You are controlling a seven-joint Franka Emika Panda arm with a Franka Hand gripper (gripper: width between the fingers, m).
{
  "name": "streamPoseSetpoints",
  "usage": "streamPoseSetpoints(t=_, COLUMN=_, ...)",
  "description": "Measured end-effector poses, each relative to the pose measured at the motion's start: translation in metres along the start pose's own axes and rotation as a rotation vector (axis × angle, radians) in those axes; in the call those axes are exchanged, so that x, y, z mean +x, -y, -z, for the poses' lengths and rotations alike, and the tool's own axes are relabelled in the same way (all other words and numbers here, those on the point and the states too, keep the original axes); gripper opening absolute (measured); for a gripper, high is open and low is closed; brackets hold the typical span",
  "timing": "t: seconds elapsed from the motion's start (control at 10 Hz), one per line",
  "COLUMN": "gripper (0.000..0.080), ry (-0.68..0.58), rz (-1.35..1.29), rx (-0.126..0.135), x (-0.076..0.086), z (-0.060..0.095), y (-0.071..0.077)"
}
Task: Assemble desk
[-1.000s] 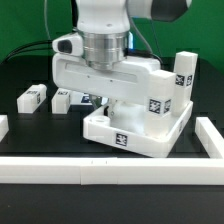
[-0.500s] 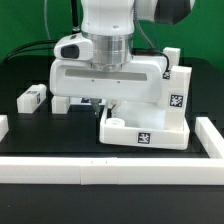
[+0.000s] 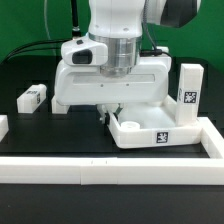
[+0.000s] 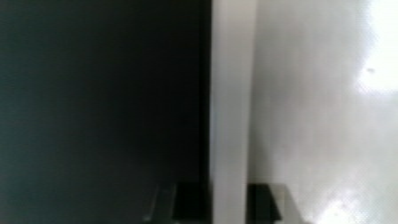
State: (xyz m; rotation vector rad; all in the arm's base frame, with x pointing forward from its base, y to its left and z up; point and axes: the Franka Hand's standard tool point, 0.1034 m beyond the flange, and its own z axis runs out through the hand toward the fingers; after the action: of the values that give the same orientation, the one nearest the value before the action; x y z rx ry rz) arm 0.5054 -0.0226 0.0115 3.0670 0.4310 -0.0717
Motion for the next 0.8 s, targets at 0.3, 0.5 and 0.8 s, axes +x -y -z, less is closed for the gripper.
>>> streamPoseSetpoints(t=0.3, gripper=0.0060, ry=0.012, rz=0.180, rx=-0.013, x=-0.005, z=0.000, y=-0.006)
streamPoseSetpoints(t=0.5, gripper=0.0060, ry=0.018, rz=0.277, rx=-0.022, x=-0.005, z=0.000, y=-0.007)
streamPoseSetpoints(t=0.8, gripper=0.0060, ry=0.014, rz=0.462, rx=-0.040, x=0.014, z=0.000, y=0.010)
